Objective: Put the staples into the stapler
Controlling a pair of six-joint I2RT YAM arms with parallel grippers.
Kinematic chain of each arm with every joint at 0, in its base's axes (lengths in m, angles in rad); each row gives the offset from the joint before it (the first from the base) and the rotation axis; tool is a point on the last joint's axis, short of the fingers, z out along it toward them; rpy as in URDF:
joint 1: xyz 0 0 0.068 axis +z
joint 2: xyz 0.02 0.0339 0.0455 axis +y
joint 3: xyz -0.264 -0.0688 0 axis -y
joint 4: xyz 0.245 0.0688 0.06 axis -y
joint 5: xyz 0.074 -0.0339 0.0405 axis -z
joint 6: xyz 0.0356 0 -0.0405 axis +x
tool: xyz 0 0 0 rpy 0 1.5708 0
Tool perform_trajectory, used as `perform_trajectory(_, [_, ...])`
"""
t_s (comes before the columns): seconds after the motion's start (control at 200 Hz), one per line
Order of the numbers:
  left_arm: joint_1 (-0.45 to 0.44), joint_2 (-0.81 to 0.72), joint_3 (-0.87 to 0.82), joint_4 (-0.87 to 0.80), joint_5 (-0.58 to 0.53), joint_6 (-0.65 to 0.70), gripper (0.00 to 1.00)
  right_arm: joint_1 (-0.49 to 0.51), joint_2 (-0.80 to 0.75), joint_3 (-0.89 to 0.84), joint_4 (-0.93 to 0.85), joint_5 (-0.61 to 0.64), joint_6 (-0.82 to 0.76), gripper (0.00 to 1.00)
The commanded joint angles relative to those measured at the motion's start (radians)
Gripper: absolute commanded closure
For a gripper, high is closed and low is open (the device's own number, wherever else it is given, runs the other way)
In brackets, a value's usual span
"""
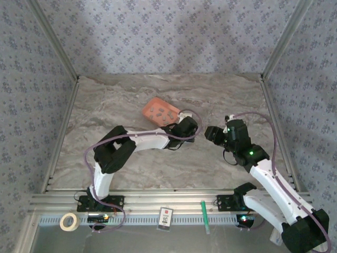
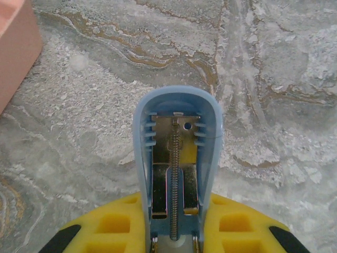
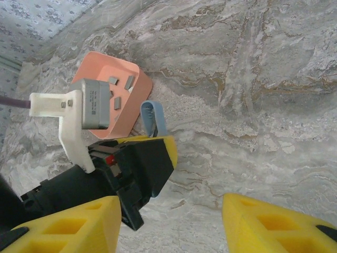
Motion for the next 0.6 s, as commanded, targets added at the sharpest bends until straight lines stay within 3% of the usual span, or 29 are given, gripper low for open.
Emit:
perform_trajectory(0.0, [-0.014,0.040,0.046,-0.064,-0.066,-0.001,0.89,-0.005,-0.004,-0.015,-0.003,-0.015,0.020,0.46])
perform_trajectory(0.26, [-0.026,0.080,0.060,-0.073,-0.075,-0.018,0.82,-0.010,-0.017,-0.026,-0.010,-0.021,0.017,0.46])
perform_trajectory(0.595, [-0.026,0.060,0.039,-0.078,-0.057,-0.059,0.62,-0.012,-0.028,-0.032,0.000,-0.017,0.021,0.47])
